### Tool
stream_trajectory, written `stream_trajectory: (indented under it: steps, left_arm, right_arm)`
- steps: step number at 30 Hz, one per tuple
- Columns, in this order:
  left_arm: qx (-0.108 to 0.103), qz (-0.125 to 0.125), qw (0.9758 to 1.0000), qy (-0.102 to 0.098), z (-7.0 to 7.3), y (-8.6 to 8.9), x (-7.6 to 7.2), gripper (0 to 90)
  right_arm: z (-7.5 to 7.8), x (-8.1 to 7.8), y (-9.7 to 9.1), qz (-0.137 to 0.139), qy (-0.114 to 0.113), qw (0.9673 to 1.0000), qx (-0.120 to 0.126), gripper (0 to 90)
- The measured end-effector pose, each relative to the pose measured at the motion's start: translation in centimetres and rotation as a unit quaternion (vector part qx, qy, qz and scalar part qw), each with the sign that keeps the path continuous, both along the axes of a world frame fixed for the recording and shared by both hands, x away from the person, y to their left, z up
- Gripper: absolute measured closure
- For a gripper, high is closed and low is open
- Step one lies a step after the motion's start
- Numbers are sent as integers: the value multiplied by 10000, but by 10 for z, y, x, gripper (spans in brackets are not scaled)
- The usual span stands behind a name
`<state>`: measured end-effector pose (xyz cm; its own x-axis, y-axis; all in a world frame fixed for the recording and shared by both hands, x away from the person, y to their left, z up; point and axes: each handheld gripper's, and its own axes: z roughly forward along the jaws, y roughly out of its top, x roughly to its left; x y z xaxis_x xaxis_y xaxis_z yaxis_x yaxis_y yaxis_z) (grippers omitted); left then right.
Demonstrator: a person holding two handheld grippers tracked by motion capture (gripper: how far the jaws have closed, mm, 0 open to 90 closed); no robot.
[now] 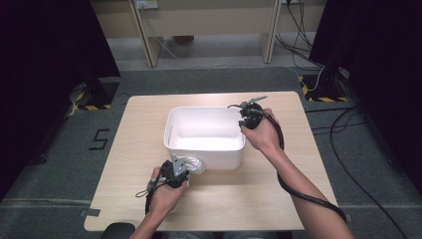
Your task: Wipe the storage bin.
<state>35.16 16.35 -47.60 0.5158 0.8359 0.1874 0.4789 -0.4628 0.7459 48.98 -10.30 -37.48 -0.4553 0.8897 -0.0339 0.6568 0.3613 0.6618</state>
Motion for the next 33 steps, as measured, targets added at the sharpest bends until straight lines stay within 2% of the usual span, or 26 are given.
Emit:
stream_trajectory:
  steps: [12, 33]
  left_arm:
    - [57, 5, 9999, 139, -13, -1, 3, 776]
    - [126, -94, 9997, 167, -15, -11, 3, 776]
  right_arm:
    - [0, 0, 0, -6, 1, 10000, 19, 761]
    - [0, 0, 1, -10, -10, 10000, -16, 761]
